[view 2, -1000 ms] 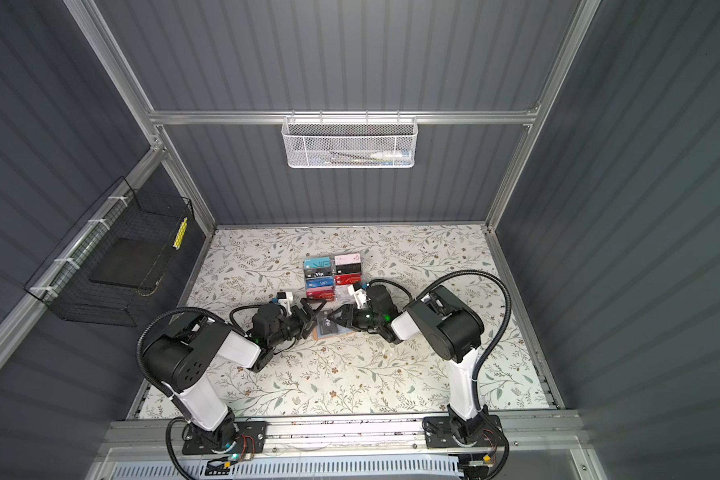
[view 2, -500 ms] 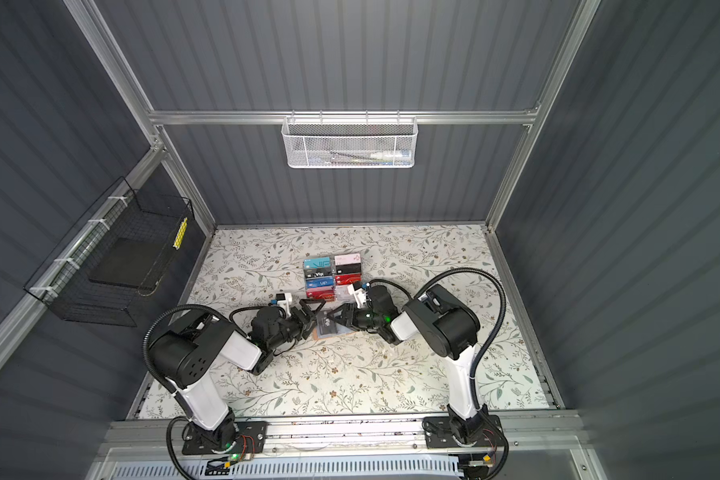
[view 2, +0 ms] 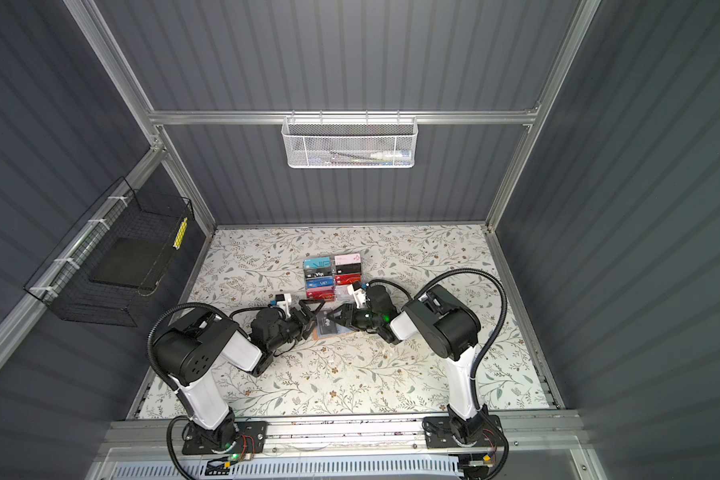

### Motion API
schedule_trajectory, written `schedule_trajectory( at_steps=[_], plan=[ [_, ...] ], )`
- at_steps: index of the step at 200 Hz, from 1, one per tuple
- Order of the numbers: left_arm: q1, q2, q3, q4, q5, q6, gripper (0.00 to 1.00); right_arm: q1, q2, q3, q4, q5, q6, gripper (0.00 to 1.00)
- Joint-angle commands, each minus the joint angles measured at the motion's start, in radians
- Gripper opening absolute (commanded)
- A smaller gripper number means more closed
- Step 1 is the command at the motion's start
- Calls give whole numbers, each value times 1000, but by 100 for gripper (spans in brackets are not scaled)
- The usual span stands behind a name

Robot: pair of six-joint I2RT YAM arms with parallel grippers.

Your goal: Take the credit cards out of the card holder

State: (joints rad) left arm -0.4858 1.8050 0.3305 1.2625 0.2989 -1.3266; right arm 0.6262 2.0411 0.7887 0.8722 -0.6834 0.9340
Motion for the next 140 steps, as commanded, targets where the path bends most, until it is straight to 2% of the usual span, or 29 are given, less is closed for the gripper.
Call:
schedule_trajectory(
  at_steps=[1,26,84,108,140],
  plan=[
    [-16,32,-60,-220,3,-20,100,21,-5,-12,-81,-1,-18,54],
    [-14,-65,-52,-325,-11,1,100,21,-7,-16,-84,-1,-15,54],
    [-14,-413,42,-802,-89,132,100,41,-19,13,-180,21,-82,54],
    [-14,-458,51,-834,-95,134,100,56,-16,27,-205,26,-101,54],
    [-16,-425,45,-746,-62,100,100,63,-22,32,-216,26,-113,54]
  ],
)
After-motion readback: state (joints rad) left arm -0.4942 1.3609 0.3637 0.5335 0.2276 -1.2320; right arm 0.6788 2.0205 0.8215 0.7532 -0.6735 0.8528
